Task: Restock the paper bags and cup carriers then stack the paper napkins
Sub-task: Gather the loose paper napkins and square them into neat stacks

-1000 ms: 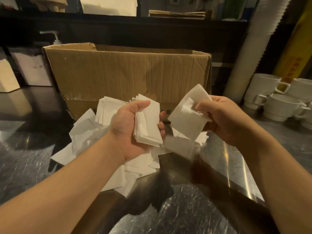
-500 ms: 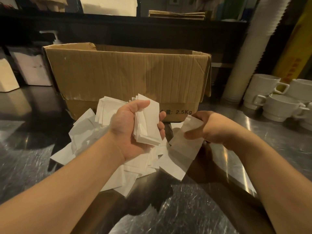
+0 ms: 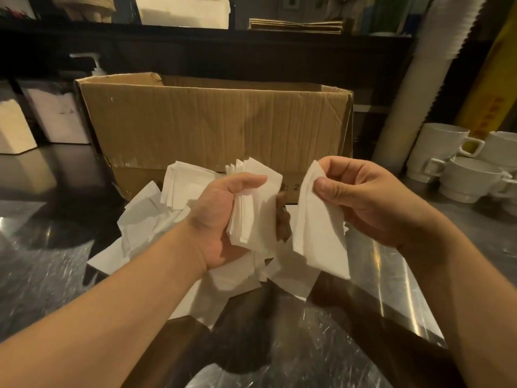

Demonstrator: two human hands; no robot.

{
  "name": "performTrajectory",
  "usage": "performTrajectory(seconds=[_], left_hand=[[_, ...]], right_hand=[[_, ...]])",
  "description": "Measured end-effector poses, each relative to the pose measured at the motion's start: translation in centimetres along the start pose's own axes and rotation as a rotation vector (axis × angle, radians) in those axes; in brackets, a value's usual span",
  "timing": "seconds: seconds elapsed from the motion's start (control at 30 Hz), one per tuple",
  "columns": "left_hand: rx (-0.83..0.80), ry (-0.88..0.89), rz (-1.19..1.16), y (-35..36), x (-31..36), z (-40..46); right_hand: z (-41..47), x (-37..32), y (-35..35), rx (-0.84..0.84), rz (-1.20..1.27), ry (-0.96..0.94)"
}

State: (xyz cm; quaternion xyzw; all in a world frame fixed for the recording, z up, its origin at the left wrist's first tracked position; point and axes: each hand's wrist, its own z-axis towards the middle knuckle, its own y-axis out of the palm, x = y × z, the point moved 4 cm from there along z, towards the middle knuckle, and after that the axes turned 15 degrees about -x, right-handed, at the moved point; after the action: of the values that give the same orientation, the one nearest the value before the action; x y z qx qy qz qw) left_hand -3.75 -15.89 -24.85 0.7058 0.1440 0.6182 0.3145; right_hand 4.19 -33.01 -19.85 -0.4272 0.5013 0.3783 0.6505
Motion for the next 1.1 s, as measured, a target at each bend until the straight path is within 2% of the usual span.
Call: performTrajectory(seconds=[0.2, 0.33, 0.53, 0.63, 0.73, 1.1], left_hand=[[-0.119, -0.034, 0.092, 0.8, -0.8, 0.3], [-0.198, -0.081, 0.075, 1.6, -1.1, 0.1], [-0.166, -0.052, 0.056, 1.1, -1.1, 0.0], [-0.11, -0.021, 0.076, 1.2, -0.8, -0.2], [-0.164, -0.017, 0.099, 1.7, -0.7, -0.3], [-0.22, -0.069, 0.078, 1.2, -1.1, -0.3]], right_hand=[[1.2, 0.4, 1.7, 0.151, -0.127, -0.098], [1.7, 1.3, 2.3, 0.223, -0.209, -0.056], [1.9, 1.4, 1.9, 0.41, -0.355, -0.041], [1.6, 1.1, 2.0, 0.345, -0.414, -0.04], [1.7, 1.4, 2.4, 0.282, -0.467, -0.015], [1.9, 1.8, 2.0, 0.339, -0.365, -0.002]])
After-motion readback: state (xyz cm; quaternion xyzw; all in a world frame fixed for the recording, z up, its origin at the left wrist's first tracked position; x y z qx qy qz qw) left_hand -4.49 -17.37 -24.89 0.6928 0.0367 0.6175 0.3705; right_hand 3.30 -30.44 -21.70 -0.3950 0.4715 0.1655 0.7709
